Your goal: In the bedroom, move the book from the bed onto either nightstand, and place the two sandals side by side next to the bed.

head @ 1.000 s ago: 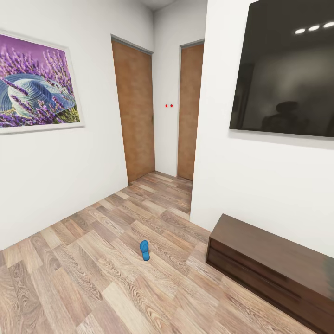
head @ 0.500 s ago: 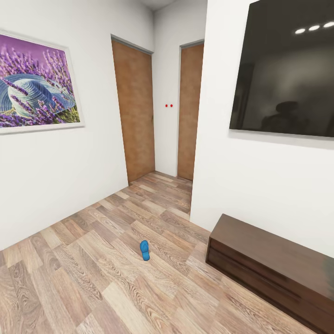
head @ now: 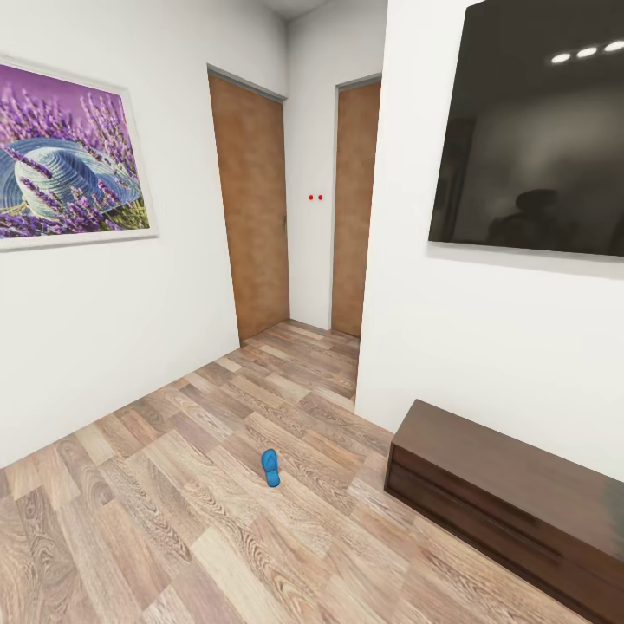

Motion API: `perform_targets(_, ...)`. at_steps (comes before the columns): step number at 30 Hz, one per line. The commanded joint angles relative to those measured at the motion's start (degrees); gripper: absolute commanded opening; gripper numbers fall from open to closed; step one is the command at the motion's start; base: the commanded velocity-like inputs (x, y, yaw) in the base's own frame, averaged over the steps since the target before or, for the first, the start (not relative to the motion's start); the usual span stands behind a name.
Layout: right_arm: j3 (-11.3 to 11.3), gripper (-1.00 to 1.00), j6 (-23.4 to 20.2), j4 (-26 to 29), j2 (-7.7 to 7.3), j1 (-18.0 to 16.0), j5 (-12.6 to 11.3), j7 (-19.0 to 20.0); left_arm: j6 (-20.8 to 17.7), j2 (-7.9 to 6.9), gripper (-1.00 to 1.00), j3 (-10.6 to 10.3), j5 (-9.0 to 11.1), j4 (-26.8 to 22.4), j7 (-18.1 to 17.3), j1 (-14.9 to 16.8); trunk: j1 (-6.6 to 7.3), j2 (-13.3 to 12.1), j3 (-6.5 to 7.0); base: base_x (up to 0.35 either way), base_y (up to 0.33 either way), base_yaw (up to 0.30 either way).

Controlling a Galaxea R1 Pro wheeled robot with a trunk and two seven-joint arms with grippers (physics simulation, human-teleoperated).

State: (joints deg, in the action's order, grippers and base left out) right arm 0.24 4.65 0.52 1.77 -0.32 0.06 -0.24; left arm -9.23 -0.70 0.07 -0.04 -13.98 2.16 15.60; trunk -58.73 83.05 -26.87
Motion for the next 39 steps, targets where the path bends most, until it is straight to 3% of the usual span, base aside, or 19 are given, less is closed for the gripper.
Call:
perform_targets(1,0.07,1.0,0.19,-0.02,-0.02,-0.03,0.08,-0.03,-0.33,0.0,1.0,0.0,0.01,-0.09,0.12,0.01,0.0,0.03,-0.06,0.0,0.0,0.0)
perform_targets(39,-0.1,1.0,0.28,0.16,-0.69,-0.03,0.32,-0.02,0.49,-0.01,1.0,-0.1,0.03,0.0,0.1,0.04,0.0,0.03,-0.06,0.0,0.0,0.0)
